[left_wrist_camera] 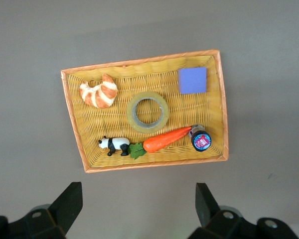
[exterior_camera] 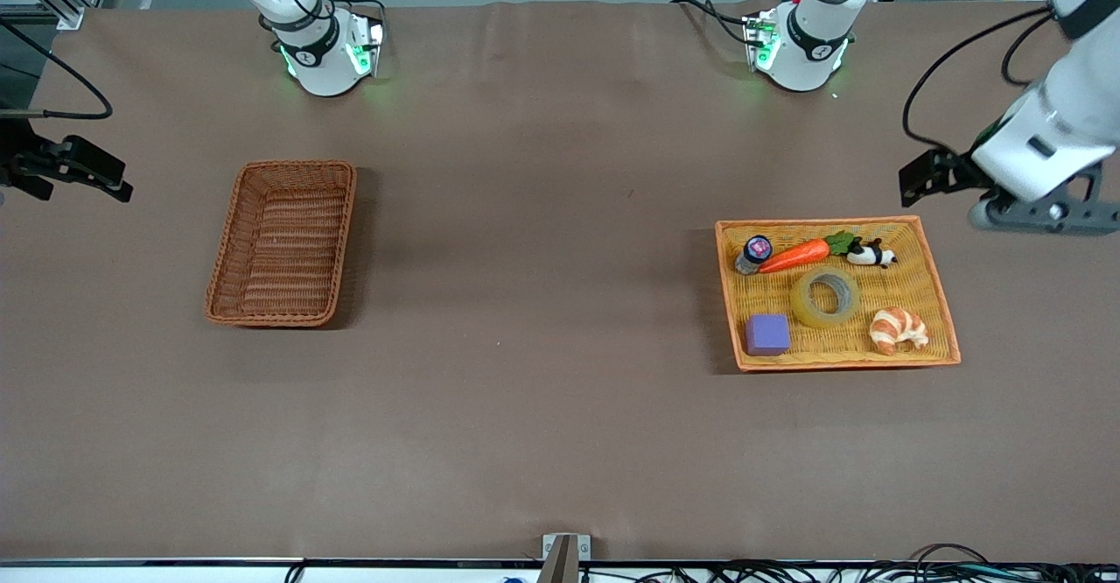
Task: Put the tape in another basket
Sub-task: 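Lower the left gripper over the yellow tape roll in the tray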
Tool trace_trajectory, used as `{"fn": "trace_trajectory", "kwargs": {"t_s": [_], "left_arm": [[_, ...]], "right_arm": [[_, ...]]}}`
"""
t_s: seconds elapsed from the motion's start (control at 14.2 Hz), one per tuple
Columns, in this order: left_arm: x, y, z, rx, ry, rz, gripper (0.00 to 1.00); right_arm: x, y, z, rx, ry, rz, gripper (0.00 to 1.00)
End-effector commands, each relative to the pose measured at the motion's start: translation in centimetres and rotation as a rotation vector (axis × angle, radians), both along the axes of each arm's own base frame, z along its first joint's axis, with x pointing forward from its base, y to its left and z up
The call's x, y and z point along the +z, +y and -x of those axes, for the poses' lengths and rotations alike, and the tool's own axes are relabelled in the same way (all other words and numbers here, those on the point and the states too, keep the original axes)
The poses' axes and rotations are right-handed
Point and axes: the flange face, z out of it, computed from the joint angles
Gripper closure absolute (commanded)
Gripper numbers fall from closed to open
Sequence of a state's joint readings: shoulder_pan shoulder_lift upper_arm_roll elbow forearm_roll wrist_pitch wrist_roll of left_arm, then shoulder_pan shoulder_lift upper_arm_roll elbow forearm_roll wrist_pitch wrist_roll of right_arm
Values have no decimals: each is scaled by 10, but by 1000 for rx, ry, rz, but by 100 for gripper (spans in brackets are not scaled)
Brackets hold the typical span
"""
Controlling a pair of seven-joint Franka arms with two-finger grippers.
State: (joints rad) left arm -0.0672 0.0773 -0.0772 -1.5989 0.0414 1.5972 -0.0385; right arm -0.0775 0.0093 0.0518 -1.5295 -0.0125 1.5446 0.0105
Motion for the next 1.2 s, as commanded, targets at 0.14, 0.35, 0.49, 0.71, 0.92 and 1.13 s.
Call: {"fn": "trace_trajectory", "kwargs": {"t_s": [0.14,0.35,0.49,0.71,0.92,1.13], "left_arm": [[-96,9,-43,13,65,-16,0],[-165,20,-50,24,20,-5,0],[-205,29,-43,34,16,-1,0],[-262,38,-44,48,38,2,0],[-305,58,-36,74,99,-12,0],[-344,63,-24,75,113,-12,0]], "right_arm": [[-2,-2,1,8,8,-19,0],[-2,-2,1,8,8,-19,0],[-2,-2,1,8,8,-19,0],[-2,-3,2,6,13,-20,0],[-2,-3,2,6,13,-20,0],[-2,-5,2,3,13,-21,0]]}}
